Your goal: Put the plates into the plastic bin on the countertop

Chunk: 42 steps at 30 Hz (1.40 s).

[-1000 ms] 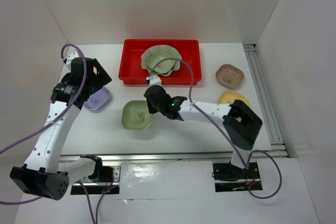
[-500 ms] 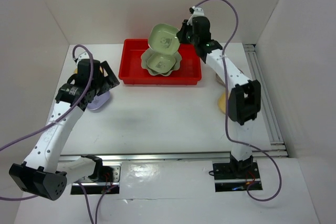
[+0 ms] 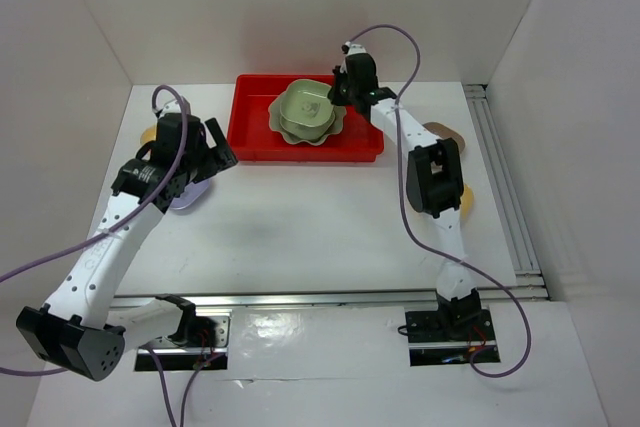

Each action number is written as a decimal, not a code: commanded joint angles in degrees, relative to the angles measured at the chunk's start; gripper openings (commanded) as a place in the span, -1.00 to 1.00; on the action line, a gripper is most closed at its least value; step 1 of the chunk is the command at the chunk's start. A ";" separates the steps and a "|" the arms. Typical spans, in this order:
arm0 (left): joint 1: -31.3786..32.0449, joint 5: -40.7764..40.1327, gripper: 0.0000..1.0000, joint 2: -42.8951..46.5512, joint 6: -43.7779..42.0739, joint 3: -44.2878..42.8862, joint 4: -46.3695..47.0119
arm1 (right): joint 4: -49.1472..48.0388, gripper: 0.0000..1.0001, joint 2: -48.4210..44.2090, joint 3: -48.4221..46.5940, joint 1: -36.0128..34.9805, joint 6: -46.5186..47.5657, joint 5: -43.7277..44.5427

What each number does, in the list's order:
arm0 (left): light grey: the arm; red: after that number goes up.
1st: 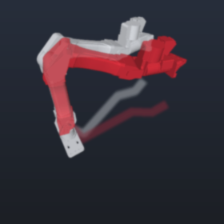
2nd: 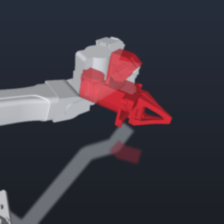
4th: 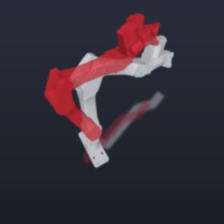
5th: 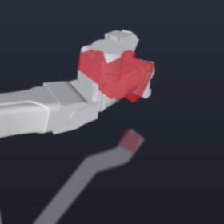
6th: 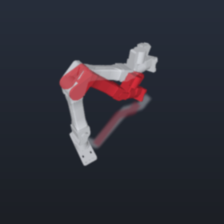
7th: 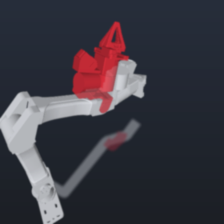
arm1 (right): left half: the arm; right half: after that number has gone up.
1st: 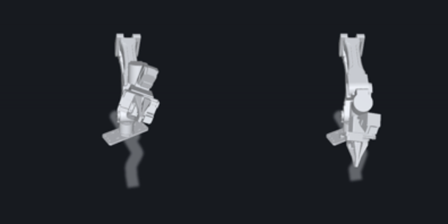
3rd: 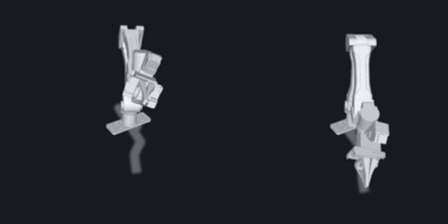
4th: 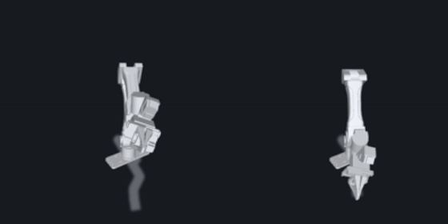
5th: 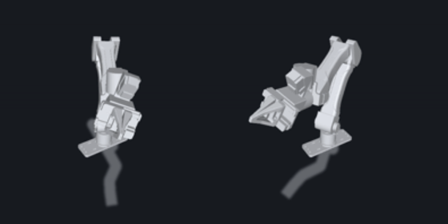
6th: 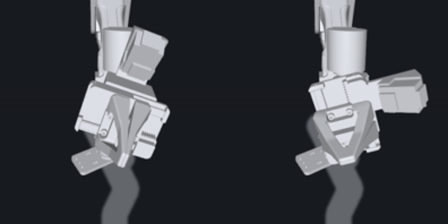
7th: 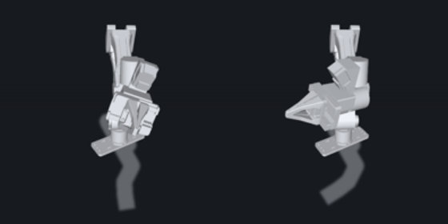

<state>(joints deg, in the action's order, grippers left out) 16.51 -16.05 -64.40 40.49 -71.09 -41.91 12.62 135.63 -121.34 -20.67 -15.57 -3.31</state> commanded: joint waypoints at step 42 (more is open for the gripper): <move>-12.94 -4.88 1.00 -1.86 9.78 5.51 -3.00 | -1.02 1.00 -26.42 11.80 -8.60 -1.13 15.62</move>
<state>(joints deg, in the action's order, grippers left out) 11.77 -20.58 -65.12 45.95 -68.07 -43.16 11.68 122.10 -113.95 -28.23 -18.24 10.35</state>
